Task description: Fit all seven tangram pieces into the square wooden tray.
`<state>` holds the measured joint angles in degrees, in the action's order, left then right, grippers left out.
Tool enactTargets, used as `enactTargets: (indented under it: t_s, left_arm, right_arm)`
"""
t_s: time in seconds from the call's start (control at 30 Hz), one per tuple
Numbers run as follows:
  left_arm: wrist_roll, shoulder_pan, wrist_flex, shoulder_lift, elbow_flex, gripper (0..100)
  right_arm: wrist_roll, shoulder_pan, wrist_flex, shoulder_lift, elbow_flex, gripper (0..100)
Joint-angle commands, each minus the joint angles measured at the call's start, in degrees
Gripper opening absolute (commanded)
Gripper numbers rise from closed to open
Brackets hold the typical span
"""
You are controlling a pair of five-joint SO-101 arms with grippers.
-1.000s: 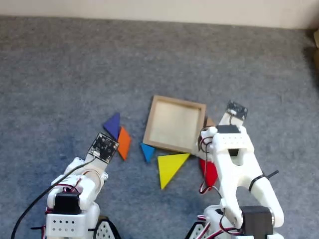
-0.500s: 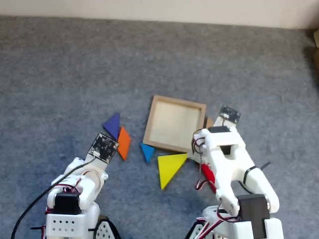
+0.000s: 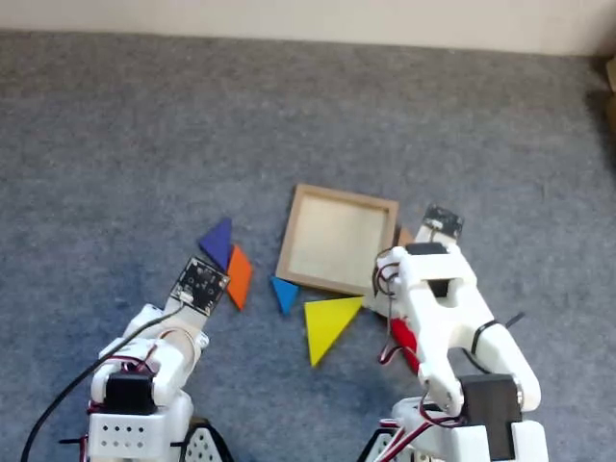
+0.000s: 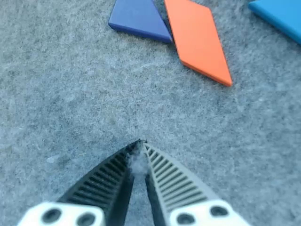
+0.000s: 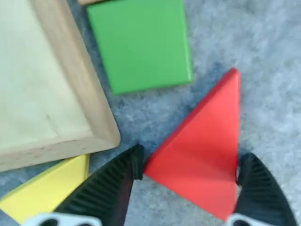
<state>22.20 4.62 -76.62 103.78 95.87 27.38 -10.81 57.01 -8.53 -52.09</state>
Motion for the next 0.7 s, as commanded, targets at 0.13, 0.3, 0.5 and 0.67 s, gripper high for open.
enactTargets:
  t_s: [0.13,0.3,0.5,0.67]
  left_arm:
    - [0.5,0.4,-0.2,1.3,1.3,1]
    - [0.5,0.4,-0.2,1.3,1.3,1]
    - [0.5,0.4,-0.2,1.3,1.3,1]
    - [0.5,0.4,-0.2,1.3,1.3,1]
  right_arm:
    - [-5.1,0.9,2.1,2.0,-0.8,29.3]
    - [-8.9,0.9,2.1,2.0,-0.7,29.2]
    - [-13.6,0.9,2.1,1.5,-0.7,14.2]
    - [-14.1,1.0,2.1,1.4,-0.7,15.1]
